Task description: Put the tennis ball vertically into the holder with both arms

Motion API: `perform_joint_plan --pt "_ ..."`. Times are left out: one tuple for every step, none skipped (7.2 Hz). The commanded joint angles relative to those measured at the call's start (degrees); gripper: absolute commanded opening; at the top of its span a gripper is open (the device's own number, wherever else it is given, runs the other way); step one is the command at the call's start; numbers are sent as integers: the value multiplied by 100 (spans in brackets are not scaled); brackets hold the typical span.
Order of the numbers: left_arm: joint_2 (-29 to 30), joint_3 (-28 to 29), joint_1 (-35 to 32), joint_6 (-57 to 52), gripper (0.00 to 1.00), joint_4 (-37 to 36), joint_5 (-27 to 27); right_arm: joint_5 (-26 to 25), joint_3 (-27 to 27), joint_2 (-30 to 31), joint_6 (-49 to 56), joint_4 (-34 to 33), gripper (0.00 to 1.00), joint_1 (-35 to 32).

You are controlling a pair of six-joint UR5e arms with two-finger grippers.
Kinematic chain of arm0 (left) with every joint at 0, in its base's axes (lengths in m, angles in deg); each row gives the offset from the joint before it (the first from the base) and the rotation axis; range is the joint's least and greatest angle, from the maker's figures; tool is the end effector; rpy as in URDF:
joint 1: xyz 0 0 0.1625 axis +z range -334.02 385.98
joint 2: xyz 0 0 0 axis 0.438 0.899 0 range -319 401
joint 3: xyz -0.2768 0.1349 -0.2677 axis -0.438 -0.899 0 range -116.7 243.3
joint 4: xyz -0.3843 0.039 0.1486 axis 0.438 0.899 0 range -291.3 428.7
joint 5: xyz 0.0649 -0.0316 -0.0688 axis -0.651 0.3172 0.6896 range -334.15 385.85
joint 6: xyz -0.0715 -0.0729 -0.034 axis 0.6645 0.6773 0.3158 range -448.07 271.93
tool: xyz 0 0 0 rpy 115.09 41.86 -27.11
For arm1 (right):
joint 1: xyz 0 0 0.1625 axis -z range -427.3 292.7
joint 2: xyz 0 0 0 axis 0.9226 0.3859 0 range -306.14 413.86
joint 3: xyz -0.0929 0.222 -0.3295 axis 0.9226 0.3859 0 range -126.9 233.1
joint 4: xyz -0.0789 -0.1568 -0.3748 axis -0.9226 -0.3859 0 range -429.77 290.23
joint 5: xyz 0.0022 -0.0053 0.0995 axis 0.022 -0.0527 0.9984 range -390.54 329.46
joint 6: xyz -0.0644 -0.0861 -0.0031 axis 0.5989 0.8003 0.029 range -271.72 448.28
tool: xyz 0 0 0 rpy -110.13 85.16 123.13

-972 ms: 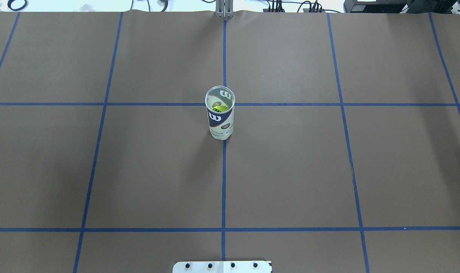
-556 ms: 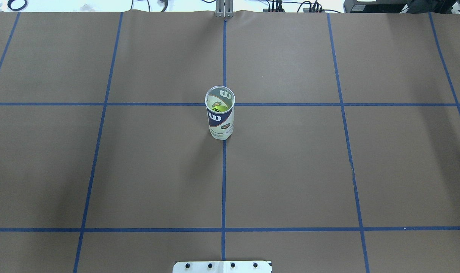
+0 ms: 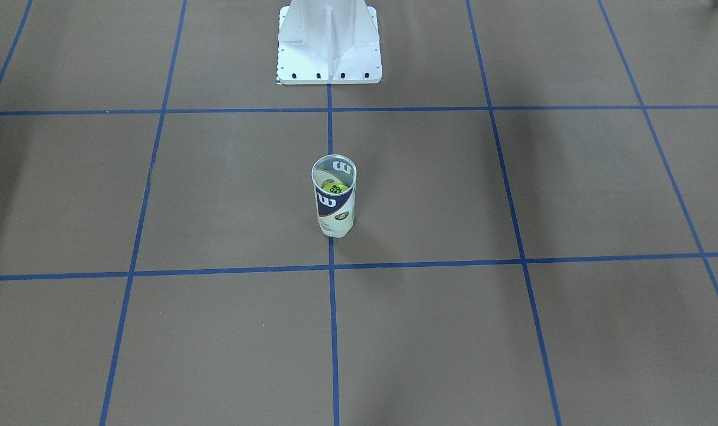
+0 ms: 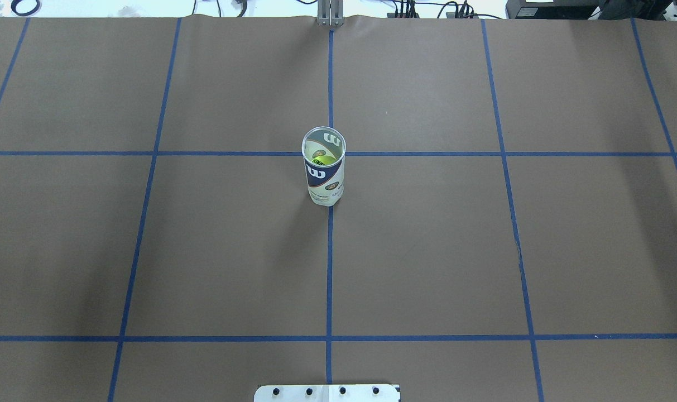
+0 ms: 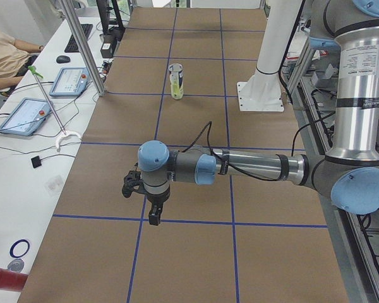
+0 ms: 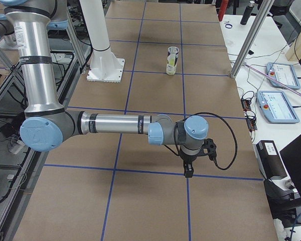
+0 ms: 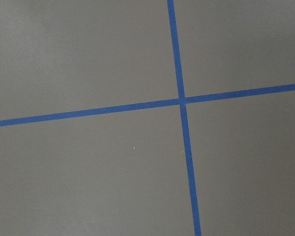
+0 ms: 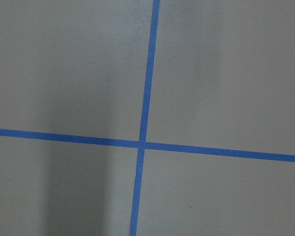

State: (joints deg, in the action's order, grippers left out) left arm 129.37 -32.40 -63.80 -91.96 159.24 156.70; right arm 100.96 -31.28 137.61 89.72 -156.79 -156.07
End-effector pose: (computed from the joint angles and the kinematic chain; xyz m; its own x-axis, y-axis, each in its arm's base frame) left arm -0.0609 -0.4854 0.6157 0.7543 0.1230 -0.6449 -0.0551 0.9907 0.1245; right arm 0.0504 -0.5420 0.6381 0.7472 -0.0829 0.6594 0.0403 0.9960 0.0796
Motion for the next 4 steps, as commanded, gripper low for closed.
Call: perform_joint_plan --pt "40 60 -4 -7 100 34 -59 7 0 88 23 18 100 0" --pt "67 95 -4 37 100 51 -268 7 0 88 31 18 100 0" --pt "58 17 -13 46 100 34 -253 16 -8 88 23 27 100 0" --pt "102 42 -4 3 100 25 -287 7 0 88 31 27 100 0"
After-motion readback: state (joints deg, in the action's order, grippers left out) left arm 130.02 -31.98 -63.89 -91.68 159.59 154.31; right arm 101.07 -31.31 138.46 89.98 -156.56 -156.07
